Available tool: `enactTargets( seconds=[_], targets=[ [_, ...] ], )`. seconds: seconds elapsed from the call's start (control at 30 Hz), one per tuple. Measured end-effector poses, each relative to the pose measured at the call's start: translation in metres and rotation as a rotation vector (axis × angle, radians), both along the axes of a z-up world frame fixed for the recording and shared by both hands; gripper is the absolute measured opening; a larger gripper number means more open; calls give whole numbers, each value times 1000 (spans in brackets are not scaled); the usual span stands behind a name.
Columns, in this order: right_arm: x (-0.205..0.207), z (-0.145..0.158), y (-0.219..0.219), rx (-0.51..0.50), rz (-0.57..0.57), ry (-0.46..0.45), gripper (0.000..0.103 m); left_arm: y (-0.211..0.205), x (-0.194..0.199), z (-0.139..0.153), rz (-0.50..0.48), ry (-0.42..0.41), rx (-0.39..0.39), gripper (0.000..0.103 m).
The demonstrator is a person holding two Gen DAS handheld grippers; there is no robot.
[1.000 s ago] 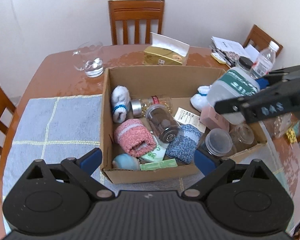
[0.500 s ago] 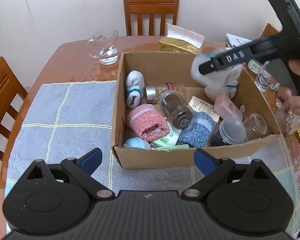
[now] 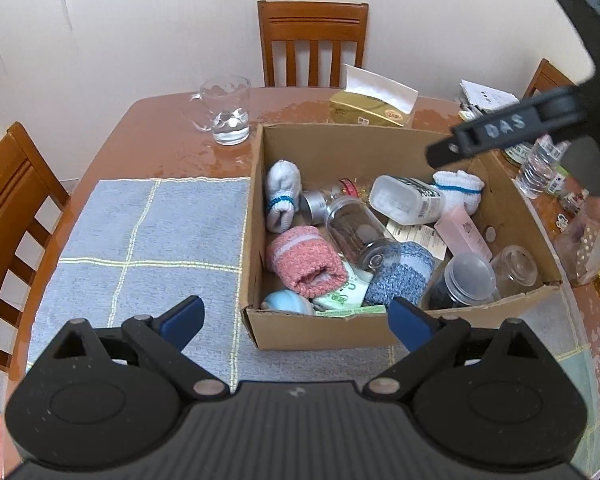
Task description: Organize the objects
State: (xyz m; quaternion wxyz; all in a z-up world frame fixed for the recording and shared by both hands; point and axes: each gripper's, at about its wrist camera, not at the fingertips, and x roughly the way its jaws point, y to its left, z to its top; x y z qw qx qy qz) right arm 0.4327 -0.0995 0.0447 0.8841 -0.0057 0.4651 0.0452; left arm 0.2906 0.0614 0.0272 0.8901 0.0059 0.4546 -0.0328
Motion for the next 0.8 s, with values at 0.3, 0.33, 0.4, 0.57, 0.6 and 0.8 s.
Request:
enactTargets(
  seconds=[0.3,0.33,0.4,0.57,0.6,0.8],
  targets=[
    [-47,6,-8,27,-146,50,103,7,7,-3,41,19,0,98],
    [-53,4,-8,29,-167,58,103,7,8,-5,53,23,12,98],
    [-67,-2,-7,30,-207,80,103,6,10,-8,65,36,34,98],
    [-99,-21,4,40,-278,140,103,0,6,-17,49,73,47,98],
    [-104,-22,6,48,-293,145,103,-3,5,-18,44,83,51,98],
    [-127,-23,15,79,-338,172,103,-11,0,-15,28,133,46,98]
  ],
)
